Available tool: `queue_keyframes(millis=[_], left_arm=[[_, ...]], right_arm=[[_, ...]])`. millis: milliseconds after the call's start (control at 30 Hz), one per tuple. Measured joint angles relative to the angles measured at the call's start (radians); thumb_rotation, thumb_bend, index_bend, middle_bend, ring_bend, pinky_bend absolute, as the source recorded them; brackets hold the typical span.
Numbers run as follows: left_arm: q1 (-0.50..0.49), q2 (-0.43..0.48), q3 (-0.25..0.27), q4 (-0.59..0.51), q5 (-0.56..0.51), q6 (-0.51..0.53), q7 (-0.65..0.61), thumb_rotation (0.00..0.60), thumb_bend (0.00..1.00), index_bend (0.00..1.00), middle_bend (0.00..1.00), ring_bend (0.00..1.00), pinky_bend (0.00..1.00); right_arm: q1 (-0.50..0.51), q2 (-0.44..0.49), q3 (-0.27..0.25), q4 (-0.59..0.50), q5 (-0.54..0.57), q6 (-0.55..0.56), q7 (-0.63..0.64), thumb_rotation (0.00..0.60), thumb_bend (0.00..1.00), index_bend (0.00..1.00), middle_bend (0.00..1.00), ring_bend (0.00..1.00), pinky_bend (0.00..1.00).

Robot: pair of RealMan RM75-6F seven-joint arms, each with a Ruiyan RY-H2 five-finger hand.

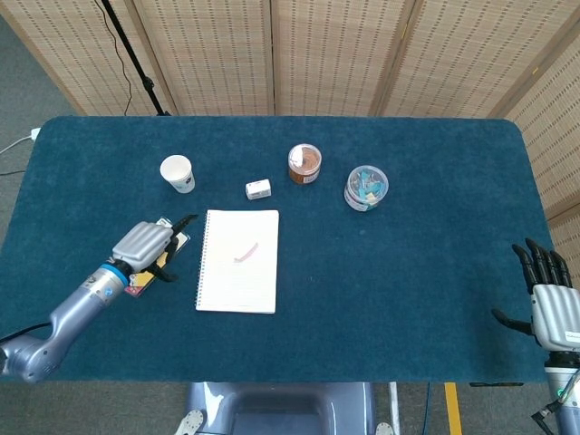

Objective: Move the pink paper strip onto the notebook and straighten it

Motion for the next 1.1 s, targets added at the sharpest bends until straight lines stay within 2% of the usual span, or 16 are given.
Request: queue_keyframes(millis=[133, 267, 300, 367, 400, 433, 500, 533, 733, 933, 1100], left_arm=[[-0.091, -0.026, 0.009, -0.008, -0.163, -0.048, 0.083, 0.6, 0.0, 0.0, 0.71, 0.51, 0.56], [-0.157, -0.037, 0.036, -0.025, -0.285, -0.048, 0.174, 0.6, 0.0, 0.0, 0.7, 0.5, 0.56], [-0.171, -0.039, 0.045, -0.029, -0.313, -0.045, 0.191, 0.597, 0.0, 0.0, 0.68, 0.48, 0.56], [-0.205, -0.042, 0.066, -0.042, -0.387, -0.034, 0.227, 0.572, 0.0, 0.0, 0.56, 0.39, 0.55], [-0.22, -0.043, 0.076, -0.049, -0.423, -0.025, 0.244, 0.551, 0.0, 0.0, 0.43, 0.3, 0.47], [-0.24, -0.045, 0.09, -0.059, -0.472, -0.012, 0.266, 0.532, 0.0, 0.0, 0.26, 0.18, 0.31], [-0.271, -0.047, 0.111, -0.078, -0.541, 0.014, 0.302, 0.509, 0.0, 0.0, 0.06, 0.03, 0.06], [-0.29, -0.048, 0.126, -0.093, -0.58, 0.037, 0.326, 0.501, 0.0, 0.0, 0.01, 0.0, 0.0], [-0.345, -0.038, 0.169, -0.179, -0.664, 0.133, 0.394, 0.49, 0.0, 0.0, 0.0, 0.0, 0.0], [-0.347, -0.041, 0.164, -0.182, -0.656, 0.159, 0.383, 0.472, 0.0, 0.01, 0.0, 0.0, 0.0], [-0.358, -0.061, 0.163, -0.162, -0.667, 0.163, 0.391, 0.447, 0.0, 0.1, 0.0, 0.0, 0.0]], right_arm=[[-0.006, 0.005, 0.009, -0.004, -0.009, -0.017, 0.013, 0.6, 0.0, 0.0, 0.0, 0.0, 0.0], [-0.008, 0.006, 0.016, -0.005, -0.012, -0.03, 0.02, 0.6, 0.0, 0.0, 0.0, 0.0, 0.0], [-0.009, 0.006, 0.017, -0.006, -0.012, -0.034, 0.023, 0.6, 0.0, 0.0, 0.0, 0.0, 0.0], [-0.011, 0.008, 0.023, -0.009, -0.015, -0.042, 0.027, 0.6, 0.0, 0.0, 0.0, 0.0, 0.0], [-0.012, 0.008, 0.025, -0.009, -0.017, -0.043, 0.027, 0.6, 0.0, 0.0, 0.0, 0.0, 0.0], [-0.014, 0.008, 0.028, -0.01, -0.019, -0.043, 0.026, 0.6, 0.0, 0.0, 0.0, 0.0, 0.0], [-0.016, 0.008, 0.03, -0.012, -0.022, -0.044, 0.026, 0.6, 0.0, 0.0, 0.0, 0.0, 0.0], [-0.018, 0.008, 0.032, -0.013, -0.025, -0.044, 0.027, 0.6, 0.0, 0.0, 0.0, 0.0, 0.0], [-0.026, 0.008, 0.041, -0.018, -0.034, -0.046, 0.028, 0.6, 0.0, 0.0, 0.0, 0.0, 0.0], [-0.031, 0.007, 0.047, -0.022, -0.042, -0.048, 0.023, 0.6, 0.0, 0.0, 0.0, 0.0, 0.0], [-0.035, 0.008, 0.05, -0.026, -0.048, -0.049, 0.024, 0.6, 0.0, 0.0, 0.0, 0.0, 0.0]])
